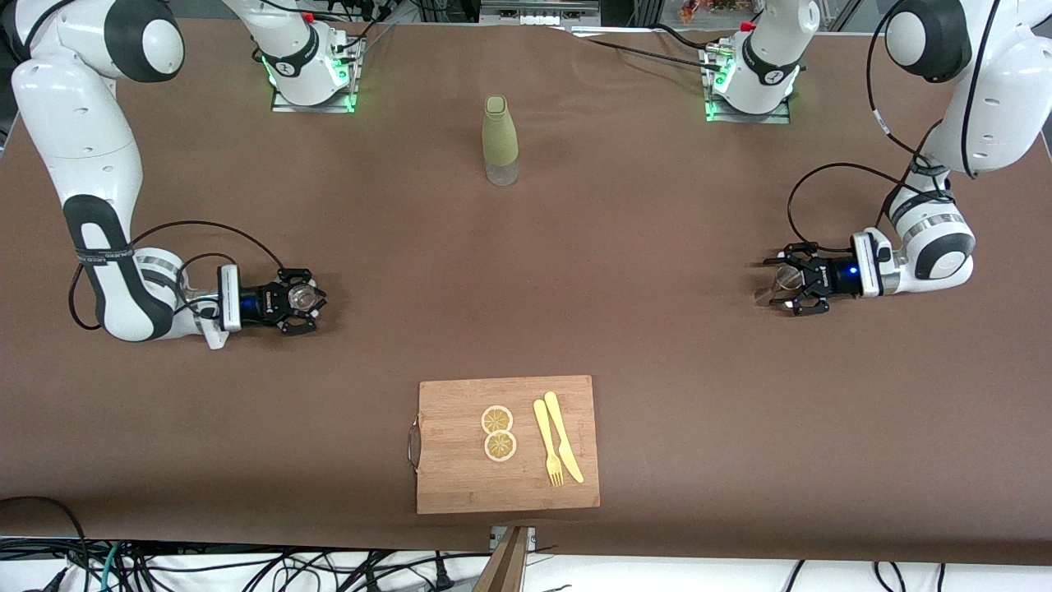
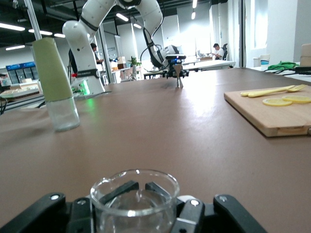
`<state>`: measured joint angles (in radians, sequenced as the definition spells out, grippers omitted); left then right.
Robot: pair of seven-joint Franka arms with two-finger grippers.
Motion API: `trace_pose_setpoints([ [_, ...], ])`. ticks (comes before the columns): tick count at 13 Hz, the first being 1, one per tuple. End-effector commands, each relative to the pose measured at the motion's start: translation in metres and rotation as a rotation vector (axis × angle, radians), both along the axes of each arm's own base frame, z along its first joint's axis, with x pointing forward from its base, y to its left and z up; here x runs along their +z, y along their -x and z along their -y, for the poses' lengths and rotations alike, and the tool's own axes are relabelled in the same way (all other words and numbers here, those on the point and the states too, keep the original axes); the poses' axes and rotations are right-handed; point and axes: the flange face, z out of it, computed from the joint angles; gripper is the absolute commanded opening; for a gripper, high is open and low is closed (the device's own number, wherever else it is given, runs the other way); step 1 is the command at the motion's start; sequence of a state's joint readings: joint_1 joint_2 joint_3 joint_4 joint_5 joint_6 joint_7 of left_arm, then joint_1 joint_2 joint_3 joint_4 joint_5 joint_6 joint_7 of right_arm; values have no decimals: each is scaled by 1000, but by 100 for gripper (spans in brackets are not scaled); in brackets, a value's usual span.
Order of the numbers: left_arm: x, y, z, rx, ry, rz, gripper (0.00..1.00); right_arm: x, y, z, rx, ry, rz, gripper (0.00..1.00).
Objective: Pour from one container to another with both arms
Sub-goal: 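Close the right gripper on the glass while the left gripper grasps the jigger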
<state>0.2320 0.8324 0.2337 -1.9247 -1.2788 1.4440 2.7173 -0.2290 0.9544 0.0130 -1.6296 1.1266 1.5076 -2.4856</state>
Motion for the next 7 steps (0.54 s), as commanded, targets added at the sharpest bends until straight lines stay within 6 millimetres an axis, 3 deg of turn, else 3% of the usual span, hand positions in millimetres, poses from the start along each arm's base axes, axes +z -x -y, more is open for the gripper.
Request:
trace_pose_setpoints([
  [1,-4,-2,-2,6,1,78,89,15,-13,-22,-1,-38,-44,14],
  [2,-4,-1,-1,5,2,77,87,22,-19,-30,6,-41,-49,12],
  [4,-4,-1,-3,5,3,80,68,37,-31,-54,25,-58,-77,3],
  [7,-4,0,-6,8,-1,78,69,57,-46,-86,47,-73,-100,2],
])
